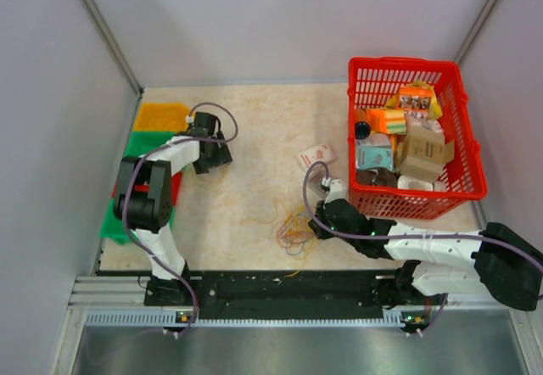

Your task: Untangle the cables

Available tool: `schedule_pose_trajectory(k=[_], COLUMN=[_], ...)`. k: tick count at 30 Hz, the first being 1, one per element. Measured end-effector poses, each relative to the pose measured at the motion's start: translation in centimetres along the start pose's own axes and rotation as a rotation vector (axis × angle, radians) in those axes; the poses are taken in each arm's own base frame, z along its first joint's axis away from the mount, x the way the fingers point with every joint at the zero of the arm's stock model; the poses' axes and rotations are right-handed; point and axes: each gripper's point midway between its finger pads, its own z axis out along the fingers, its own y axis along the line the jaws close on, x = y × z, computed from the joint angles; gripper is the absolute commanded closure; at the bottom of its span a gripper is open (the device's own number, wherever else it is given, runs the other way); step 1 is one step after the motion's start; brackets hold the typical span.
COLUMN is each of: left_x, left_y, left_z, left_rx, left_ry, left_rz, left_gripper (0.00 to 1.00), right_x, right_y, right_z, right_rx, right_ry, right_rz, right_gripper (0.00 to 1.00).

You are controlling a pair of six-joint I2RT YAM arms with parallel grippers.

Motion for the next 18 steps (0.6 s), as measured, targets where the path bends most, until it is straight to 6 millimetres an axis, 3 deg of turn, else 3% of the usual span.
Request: schedule_pose_trajectory(k=[7,10,11,12,16,18], left_x=[-0.3,-0.1,0.0,0.1,0.4,0.6], left_y=[-0.3,-0.3,-0.3,-0.3,0.0,0.5], left_z=[1.0,0.9,0.9,0.8,0.4,-0.8], left_rx=[-0.1,-0.15,-0.163,-0.172,-0.19,-0.188], left_ry=[0.011,0.006,0.003,0.001,-0.014,-0.027], left_rz=[0.055,0.076,0.084,0.085,0.098,0.103], left_gripper=[0.54,0.76,0.95,1.0,1.0,1.0], right_x=[0.0,0.0,0.0,0.0,0.0,0.1], right_y=[0.0,0.0,0.0,0.0,0.0,-0.1], right_z=[0.0,0.0,0.0,0.0,0.0,0.0], right_rx=[-0.001,-0.001,-0.002,-0.002,-0.003,-0.006], right_ry=[0.0,0.0,0.0,0.0,-0.001,-0.004], right_rz=[0.0,0.0,0.0,0.0,0.001,0.002], right_gripper=[1.0,1.0,1.0,1.0,1.0,1.0])
